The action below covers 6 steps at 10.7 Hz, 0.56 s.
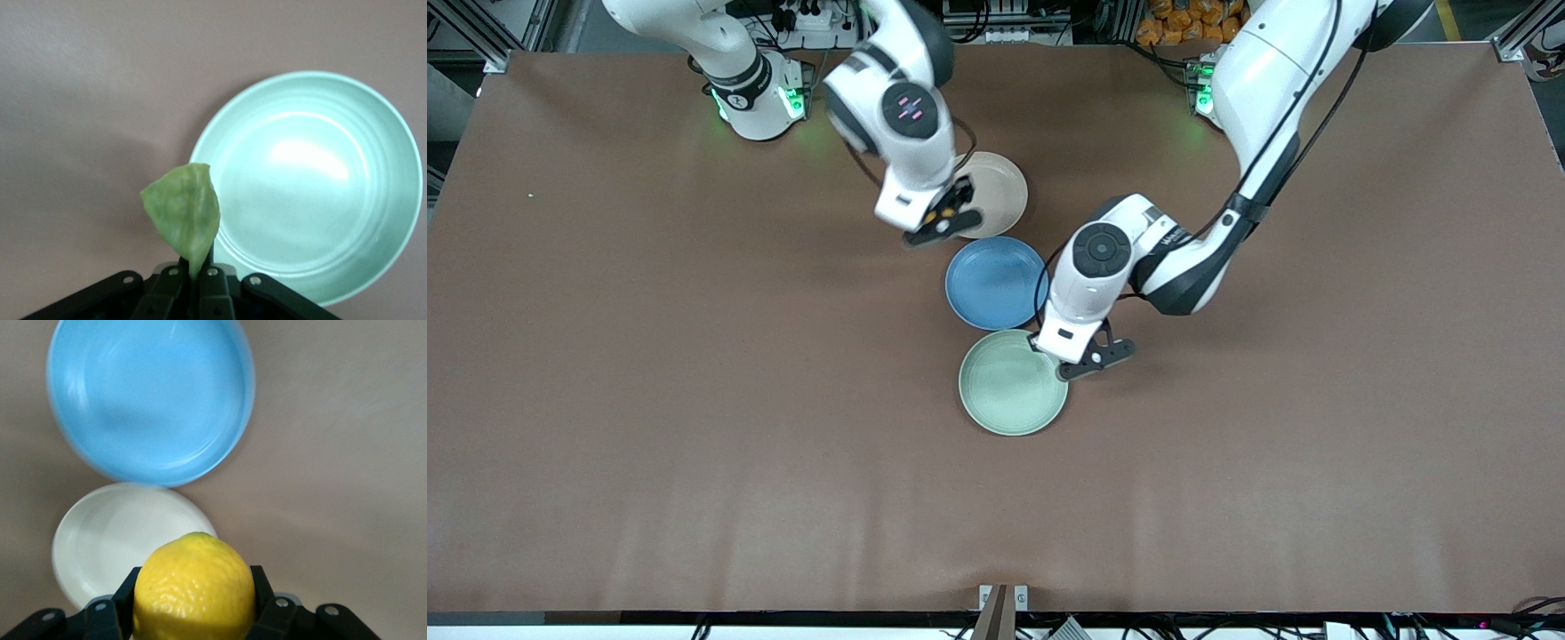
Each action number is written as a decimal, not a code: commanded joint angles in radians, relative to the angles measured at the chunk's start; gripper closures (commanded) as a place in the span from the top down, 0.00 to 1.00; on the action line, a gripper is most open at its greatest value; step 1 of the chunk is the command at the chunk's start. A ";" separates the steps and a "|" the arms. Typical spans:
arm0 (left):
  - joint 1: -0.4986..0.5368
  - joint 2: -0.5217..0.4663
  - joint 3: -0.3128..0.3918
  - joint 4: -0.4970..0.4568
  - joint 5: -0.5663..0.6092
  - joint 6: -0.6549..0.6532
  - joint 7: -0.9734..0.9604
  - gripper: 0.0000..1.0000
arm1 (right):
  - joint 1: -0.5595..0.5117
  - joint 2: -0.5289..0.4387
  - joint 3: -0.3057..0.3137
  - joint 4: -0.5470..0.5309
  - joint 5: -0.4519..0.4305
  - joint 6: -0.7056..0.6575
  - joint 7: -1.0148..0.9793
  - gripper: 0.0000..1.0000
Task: Place lemon and lettuce in plates
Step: 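Carry the lemon to the cream plate while the left gripper carries lettuce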
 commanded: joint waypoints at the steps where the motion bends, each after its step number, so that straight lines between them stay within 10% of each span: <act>1: -0.028 0.025 0.011 0.004 -0.018 0.074 -0.007 0.00 | 0.054 0.026 0.098 -0.028 -0.042 0.008 0.146 0.00; 6: -0.079 0.091 0.022 0.048 -0.017 0.256 -0.053 0.02 | 0.120 0.135 0.132 -0.023 -0.169 0.086 0.270 0.00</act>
